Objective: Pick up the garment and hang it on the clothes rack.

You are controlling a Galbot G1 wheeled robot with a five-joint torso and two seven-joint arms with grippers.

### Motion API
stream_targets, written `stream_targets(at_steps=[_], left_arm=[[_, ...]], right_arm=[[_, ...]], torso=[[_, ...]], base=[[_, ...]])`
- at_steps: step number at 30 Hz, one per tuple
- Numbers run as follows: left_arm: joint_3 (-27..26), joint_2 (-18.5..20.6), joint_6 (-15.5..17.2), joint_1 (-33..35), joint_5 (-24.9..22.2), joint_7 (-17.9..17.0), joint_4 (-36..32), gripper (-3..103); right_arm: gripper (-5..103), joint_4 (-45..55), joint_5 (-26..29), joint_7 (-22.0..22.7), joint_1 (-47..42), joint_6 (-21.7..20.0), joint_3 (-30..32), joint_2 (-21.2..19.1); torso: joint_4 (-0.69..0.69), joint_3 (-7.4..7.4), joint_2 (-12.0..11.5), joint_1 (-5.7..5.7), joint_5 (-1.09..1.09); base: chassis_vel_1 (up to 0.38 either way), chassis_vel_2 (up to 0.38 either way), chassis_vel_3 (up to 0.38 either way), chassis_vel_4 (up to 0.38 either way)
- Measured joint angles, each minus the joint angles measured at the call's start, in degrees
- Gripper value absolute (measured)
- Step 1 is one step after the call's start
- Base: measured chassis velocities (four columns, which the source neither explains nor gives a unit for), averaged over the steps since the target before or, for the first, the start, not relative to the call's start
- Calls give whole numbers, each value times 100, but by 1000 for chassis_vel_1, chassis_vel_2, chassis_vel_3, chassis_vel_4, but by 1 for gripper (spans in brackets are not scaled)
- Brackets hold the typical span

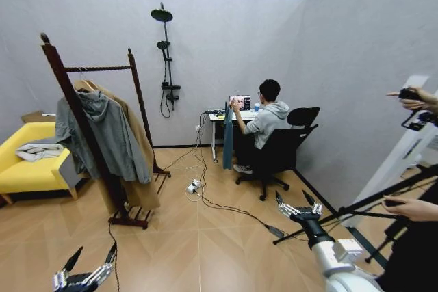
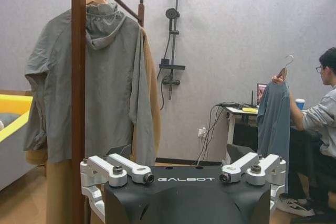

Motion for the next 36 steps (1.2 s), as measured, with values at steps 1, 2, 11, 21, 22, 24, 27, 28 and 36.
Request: stream_targets(at_steps=[1, 2, 11, 21, 22, 24, 27, 28, 36], left_arm=[[0, 0, 0, 0, 0, -1, 0, 100], [0, 0, 0, 0, 0, -1, 0, 100], [0, 0, 0, 0, 0, -1, 0, 100], [-1, 0, 0, 0, 0, -1, 1, 100], [-1, 0, 0, 0, 0, -1, 1, 100], [0, 0, 0, 0, 0, 1, 0, 100], [0, 0, 0, 0, 0, 0, 0, 100], [0, 0, 0, 0, 0, 1, 0, 100], [-1, 0, 0, 1, 0, 0, 0, 100]], right_arm=[[100, -1, 14, -20, -4, 27, 1, -5], [100, -1, 14, -20, -4, 27, 1, -5], [100, -32, 59, -199, -77, 176, 38, -66], [100, -29, 63, -272, -34, 251, 14, -58], [100, -29, 63, -272, -34, 251, 14, -58], [100, -4, 63, -274, -42, 251, 10, -55], [100, 42, 62, -269, -38, 251, 7, -52], [100, 62, 63, -242, -39, 251, 7, -55], [100, 76, 66, -215, -76, 266, 14, -55]], torso=[[0, -1, 1, -1, -1], [0, -1, 1, -1, -1], [0, -1, 1, -2, 0], [1, -1, 0, 1, -1], [1, -1, 0, 1, -1], [0, -2, 1, 0, -2], [0, 0, 0, 2, 2], [0, -2, 2, -2, -3], [0, -1, 1, -1, 0]], base=[[-231, 228, 224, -262], [-231, 228, 224, -262], [-266, 276, 262, -275], [-358, 356, 359, -349], [-377, 366, 376, -390], [-355, 361, 376, -358], [-336, 356, 349, -355], [-354, 363, 366, -366], [-349, 357, 336, -348]])
